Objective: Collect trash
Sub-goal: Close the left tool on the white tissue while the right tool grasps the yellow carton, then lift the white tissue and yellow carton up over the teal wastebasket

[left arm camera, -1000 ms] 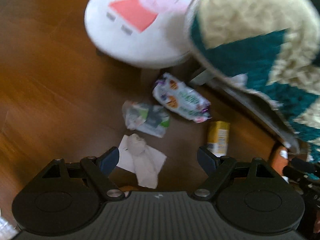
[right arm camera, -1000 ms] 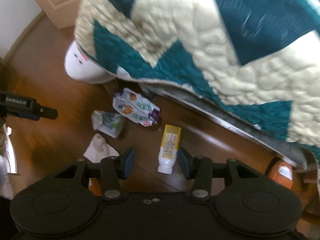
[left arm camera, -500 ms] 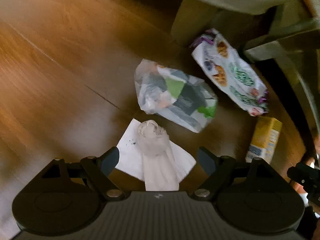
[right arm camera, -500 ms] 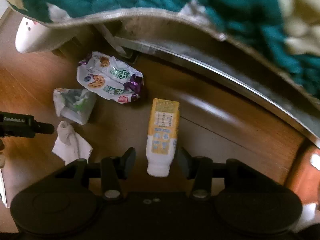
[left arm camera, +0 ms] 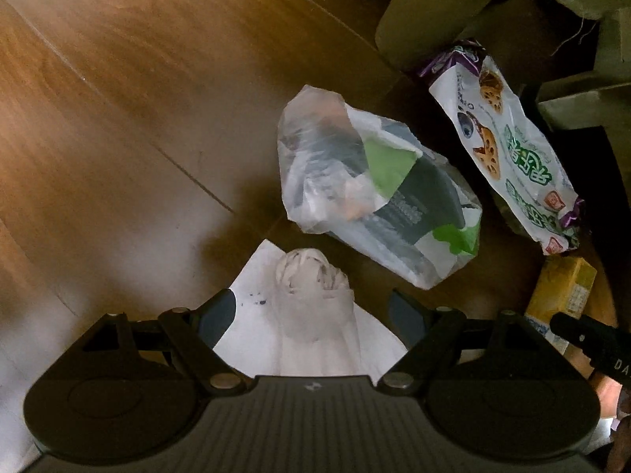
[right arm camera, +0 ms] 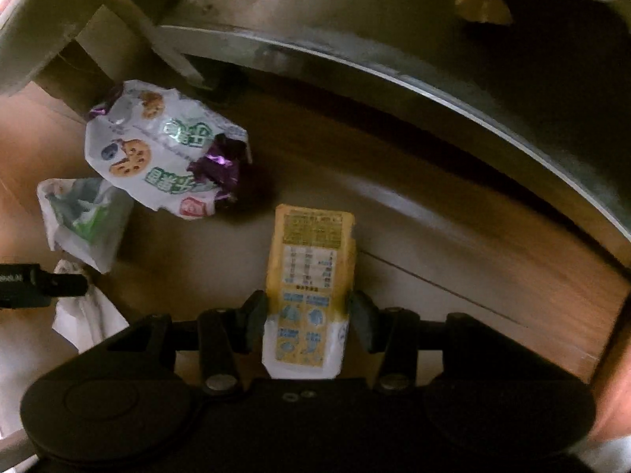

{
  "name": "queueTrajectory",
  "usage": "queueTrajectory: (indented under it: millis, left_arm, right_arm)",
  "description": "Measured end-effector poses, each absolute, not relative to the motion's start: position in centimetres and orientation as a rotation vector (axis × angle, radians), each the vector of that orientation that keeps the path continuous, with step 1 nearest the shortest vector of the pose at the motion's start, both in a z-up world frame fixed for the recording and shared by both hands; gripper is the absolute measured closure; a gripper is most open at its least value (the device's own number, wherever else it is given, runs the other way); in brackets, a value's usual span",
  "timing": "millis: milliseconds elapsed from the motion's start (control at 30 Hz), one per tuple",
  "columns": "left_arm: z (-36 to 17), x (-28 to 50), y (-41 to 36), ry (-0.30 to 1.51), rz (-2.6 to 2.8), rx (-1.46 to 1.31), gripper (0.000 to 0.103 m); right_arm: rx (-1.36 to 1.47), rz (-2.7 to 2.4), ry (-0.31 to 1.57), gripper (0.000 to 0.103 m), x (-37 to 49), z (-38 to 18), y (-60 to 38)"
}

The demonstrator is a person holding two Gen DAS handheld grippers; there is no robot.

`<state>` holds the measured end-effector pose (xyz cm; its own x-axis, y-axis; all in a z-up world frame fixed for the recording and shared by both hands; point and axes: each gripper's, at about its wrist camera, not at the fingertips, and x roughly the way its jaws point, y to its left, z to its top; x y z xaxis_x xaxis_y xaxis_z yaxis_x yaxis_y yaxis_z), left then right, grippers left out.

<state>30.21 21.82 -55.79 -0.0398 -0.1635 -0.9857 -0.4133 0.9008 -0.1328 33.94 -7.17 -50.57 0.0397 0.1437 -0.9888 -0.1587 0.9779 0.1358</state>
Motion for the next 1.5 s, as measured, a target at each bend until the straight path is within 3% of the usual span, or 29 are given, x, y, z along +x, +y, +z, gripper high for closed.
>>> queueTrajectory:
  millis: [33, 200, 567, 1033, 1500]
  left_arm:
    - [-55.8, 30.1, 21.7, 1.613, 0.212, -0.454, 0.019]
    - [-55.8, 29.7, 21.4, 1.606, 0.216, -0.455, 0.043]
    - [-56.0, 29.4, 21.2, 1.589, 0.219, -0.458, 0.067]
    - [-54.0, 28.6, 22.0, 1.57, 0.212, -0.486, 0.078]
    - [-41.1, 27.0, 22.5, 1.38, 0.093, -0.466, 0.078]
  right_arm:
    - [-0.007, 0.24, 1.503, 0.053, 34.1, -50.6, -7.0]
    - [-0.017, 0.256, 1.477, 0.051, 34.7, -50.7, -6.3]
    - [0.027, 0.151, 1.516, 0.05, 36.6, -51.8, -5.6]
    - [-0.076, 0.206, 1.489, 0.053, 36.7, -51.5, -6.0]
    - [-0.078, 0.331, 1.309, 0.053, 31.5, -37.8, -8.4]
